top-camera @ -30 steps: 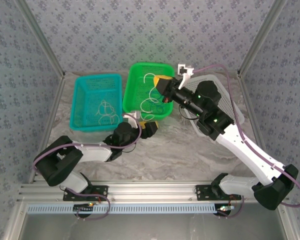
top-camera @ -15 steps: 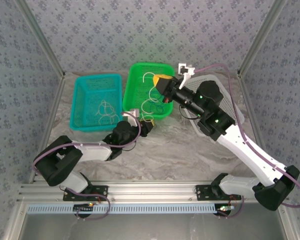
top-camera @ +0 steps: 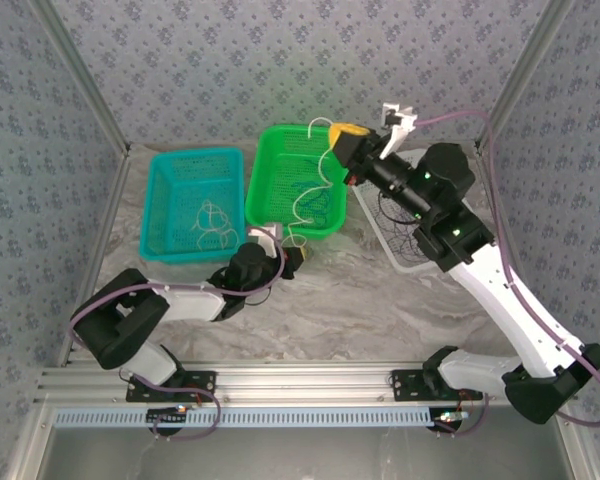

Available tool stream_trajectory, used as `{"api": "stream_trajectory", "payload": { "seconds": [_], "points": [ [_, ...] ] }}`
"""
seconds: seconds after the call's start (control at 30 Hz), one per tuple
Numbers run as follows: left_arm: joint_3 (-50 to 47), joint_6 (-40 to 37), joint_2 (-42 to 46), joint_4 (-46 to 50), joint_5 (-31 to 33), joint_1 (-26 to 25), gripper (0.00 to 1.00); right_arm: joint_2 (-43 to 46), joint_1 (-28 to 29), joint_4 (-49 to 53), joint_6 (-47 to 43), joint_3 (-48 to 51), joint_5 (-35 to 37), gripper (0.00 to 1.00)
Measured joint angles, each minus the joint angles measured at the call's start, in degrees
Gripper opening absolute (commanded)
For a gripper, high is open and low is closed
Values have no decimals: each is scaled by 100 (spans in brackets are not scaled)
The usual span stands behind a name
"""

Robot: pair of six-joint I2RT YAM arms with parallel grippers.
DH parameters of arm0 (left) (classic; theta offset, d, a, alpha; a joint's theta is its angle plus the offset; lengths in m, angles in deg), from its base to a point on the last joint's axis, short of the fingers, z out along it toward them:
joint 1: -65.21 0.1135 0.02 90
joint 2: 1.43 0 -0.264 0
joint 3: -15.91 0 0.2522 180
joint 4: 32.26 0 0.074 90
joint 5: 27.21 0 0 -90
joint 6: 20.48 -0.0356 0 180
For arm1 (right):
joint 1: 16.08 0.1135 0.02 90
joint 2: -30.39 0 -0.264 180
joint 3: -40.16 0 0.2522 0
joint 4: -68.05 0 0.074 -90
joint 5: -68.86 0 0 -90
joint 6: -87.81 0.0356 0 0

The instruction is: Untangle the cables

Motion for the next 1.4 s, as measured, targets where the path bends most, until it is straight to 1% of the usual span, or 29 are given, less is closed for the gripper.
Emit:
{"api": "stream_trajectory", "payload": {
  "seconds": [0.07,0.23,0.47,0.67,0.8,1.03,1.23,1.4],
  "points": [
    [15,-155,0,166,-42,-26,0,-28,-157,103,-50,-129,-42,0],
    [214,-678,-4,796,-129,-229,0,-85,-544,260,-57,-227,-153,0],
    [741,-1690,-52,1834,-400,-850,0,-291,-1086,337,-52,-227,-210,0],
    [933,-2319,-236,2656,-601,-1303,0,-520,-1867,308,81,-229,-221,0],
    [940,-2520,-352,3150,-664,-1462,0,-634,-2302,243,264,-227,-219,0],
    [946,-2813,-409,3799,-708,-1591,0,-634,-2658,66,407,-227,-219,0],
    [946,-2994,-404,4148,-723,-1655,0,-634,-2883,44,407,-229,-173,0],
    [822,-3010,-223,4236,-649,-1655,0,-634,-3233,28,409,-229,-70,0]
  ]
}}
